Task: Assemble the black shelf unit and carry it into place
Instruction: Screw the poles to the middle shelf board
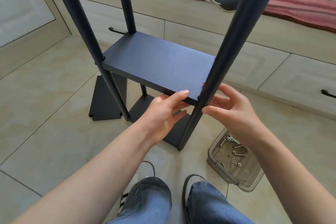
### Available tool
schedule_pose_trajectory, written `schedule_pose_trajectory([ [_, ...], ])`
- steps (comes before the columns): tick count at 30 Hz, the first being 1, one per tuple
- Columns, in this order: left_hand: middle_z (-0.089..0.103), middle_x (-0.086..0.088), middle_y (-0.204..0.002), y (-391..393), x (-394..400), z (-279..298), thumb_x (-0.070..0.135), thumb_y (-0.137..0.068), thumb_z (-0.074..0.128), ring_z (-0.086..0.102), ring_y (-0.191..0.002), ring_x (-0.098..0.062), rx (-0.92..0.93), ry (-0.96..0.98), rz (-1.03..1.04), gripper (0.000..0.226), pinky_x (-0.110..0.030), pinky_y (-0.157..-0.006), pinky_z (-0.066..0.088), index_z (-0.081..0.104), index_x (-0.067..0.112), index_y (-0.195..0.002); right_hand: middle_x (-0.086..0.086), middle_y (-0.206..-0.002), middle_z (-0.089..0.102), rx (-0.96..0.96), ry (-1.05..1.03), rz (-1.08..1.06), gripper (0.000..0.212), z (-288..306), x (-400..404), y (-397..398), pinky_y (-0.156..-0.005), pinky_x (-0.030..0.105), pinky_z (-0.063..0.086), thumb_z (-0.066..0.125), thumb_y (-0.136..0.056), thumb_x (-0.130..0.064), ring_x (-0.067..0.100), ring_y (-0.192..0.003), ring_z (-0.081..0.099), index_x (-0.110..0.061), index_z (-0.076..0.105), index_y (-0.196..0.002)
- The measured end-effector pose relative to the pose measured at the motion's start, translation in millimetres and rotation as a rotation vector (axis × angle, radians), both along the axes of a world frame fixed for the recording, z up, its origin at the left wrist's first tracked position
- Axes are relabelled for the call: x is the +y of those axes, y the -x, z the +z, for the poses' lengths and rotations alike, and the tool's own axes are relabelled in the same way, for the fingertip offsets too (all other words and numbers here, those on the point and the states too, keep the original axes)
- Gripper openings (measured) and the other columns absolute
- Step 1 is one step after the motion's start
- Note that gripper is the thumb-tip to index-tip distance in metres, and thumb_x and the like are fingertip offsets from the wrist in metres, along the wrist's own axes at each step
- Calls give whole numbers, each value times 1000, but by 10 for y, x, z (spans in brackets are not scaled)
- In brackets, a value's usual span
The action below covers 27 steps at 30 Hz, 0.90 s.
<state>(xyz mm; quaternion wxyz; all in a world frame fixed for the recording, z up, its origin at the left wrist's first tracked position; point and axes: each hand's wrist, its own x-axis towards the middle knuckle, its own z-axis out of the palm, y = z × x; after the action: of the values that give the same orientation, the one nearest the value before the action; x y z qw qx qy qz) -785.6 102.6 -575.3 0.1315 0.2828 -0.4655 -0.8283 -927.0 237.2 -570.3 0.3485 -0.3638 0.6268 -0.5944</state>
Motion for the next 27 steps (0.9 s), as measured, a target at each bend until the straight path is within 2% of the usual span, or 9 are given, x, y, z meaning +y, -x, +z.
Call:
schedule_pose_trajectory([
  [3, 76, -1, -112, -115, -23, 95, 35, -98, 62, 72, -106, -13, -100, 87, -46, 33, -36, -103, 47, 67, 14, -122, 5, -106, 76, -23, 21, -19, 57, -1, -2, -58, -85, 24, 55, 79, -74, -3, 23, -101, 72, -31, 65, -121],
  [5, 79, 3, -95, -216, 11, 169, 44, -95, 64, 75, -90, -9, -278, 276, -22, 34, -32, -93, 53, 70, 16, -113, 6, -103, 76, -33, 34, -44, 56, 14, 18, -105, -82, 21, 56, 80, -74, 2, 23, -98, 73, -31, 68, -117],
  [7, 76, 10, -71, -338, 59, 206, 47, -91, 68, 73, -69, -3, -439, 626, 128, 25, -25, -78, 54, 67, 22, -96, 5, -100, 77, -42, 35, -69, 55, 32, 36, -155, -79, 21, 56, 82, -71, 3, 22, -96, 73, -32, 70, -113],
  [9, 67, 11, -59, -477, 99, 235, 41, -87, 74, 66, -63, -1, -428, 1053, 315, 21, -13, -64, 45, 60, 26, -82, 4, -98, 77, -55, 27, -87, 55, 50, 50, -214, -77, 20, 57, 83, -69, 3, 20, -94, 74, -33, 71, -109],
  [11, 65, 13, -72, -558, 109, 317, 29, -83, 81, 60, -76, -4, -264, 1381, 310, 20, -11, -69, 42, 62, 24, -87, 2, -95, 78, -60, 23, -96, 54, 76, 64, -269, -74, 18, 56, 84, -67, 3, 18, -91, 75, -37, 73, -102],
  [13, 69, 6, -108, -541, 102, 355, 25, -78, 85, 57, -108, -9, -179, 1590, 101, 39, -17, -95, 43, 68, 17, -112, 1, -92, 78, -47, 23, -92, 52, 107, 76, -313, -72, 15, 55, 85, -67, 2, 17, -89, 75, -41, 75, -96],
  [15, 55, 3, -145, -471, 114, 371, 33, -79, 84, 37, -143, -13, -231, 1635, -178, 70, -30, -121, 25, 56, 16, -140, 2, -91, 78, -35, 29, -76, 54, 128, 96, -347, -72, 15, 55, 84, -67, 2, 17, -87, 75, -42, 76, -95],
  [18, 36, 9, -160, -369, 153, 367, 43, -84, 77, 17, -153, -9, -263, 1637, -325, 80, -30, -126, 5, 41, 24, -153, 5, -91, 78, -37, 21, -66, 53, 140, 134, -381, -78, 21, 57, 84, -67, 3, 20, -89, 75, -35, 75, -103],
  [27, 57, 11, -144, -315, 183, 349, 37, -85, 76, 42, -144, -19, -206, 1574, -204, 44, -47, -123, 24, 68, 24, -127, 7, -102, 76, -123, -44, 8, 46, 132, 198, -332, -89, 28, 57, 74, -84, -10, 21, -102, 72, -29, 66, -126],
])
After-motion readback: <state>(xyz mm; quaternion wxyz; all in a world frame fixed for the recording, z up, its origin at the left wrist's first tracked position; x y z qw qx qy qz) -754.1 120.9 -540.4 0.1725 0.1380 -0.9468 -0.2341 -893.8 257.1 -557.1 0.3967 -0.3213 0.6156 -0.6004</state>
